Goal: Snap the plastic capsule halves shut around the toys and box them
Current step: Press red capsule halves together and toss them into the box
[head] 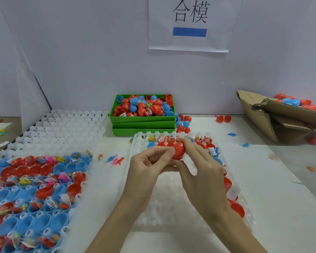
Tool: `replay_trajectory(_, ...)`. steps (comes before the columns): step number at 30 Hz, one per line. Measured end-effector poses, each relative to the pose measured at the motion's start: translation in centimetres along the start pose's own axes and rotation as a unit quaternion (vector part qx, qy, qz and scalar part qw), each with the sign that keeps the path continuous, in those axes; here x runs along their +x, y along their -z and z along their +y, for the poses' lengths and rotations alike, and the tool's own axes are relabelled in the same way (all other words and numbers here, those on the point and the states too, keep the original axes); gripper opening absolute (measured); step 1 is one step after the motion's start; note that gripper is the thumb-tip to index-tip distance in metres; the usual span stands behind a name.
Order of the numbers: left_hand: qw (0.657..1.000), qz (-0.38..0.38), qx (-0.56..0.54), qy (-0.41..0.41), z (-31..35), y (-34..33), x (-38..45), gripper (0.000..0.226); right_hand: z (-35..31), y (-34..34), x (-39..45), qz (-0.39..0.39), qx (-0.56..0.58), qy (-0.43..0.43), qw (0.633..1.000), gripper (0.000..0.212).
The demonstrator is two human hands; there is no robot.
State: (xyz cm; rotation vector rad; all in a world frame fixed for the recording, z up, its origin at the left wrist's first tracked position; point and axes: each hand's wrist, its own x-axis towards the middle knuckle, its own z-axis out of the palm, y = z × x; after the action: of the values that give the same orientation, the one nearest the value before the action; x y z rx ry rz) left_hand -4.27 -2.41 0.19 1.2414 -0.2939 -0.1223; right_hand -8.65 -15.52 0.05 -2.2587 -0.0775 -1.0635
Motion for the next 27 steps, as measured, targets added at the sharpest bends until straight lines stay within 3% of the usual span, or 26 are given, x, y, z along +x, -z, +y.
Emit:
replay_trajectory(9,0.995,0.042,0.065,-0.057,0.1,-0.6,-0.1,0.025,0.1,0.1,0.5,-0.026,0.042,0.022,0.999,0.053)
replay_trajectory(12,0.982,0.045,0.138,-0.12,0.0,0.2,0.2,0.022,0.7,0.2,0.6,-0.095,0.125,-0.031,0.987,0.057)
replay_trajectory(15,0.969,0.026,0.182,-0.163,0.2,1.5,0.6,0.032,0.9,0.8,1.1,-0.171,0.361,-0.162,0.902,0.042)
replay_trajectory(18,0.952,-0.011,0.234,-0.195,0.3,2.0,0.8,0.039,1.0,1.2,1.5,-0.151,0.481,-0.266,0.822,0.033)
replay_trajectory(22,0.95,-0.037,0.236,-0.2,0.5,1.6,0.6,0.039,1.2,1.2,1.4,-0.145,0.505,-0.297,0.797,0.04)
replay_trajectory(27,0.964,-0.006,0.173,-0.202,0.6,1.3,0.4,0.03,0.6,1.2,1.2,-0.14,0.54,-0.294,0.776,0.039)
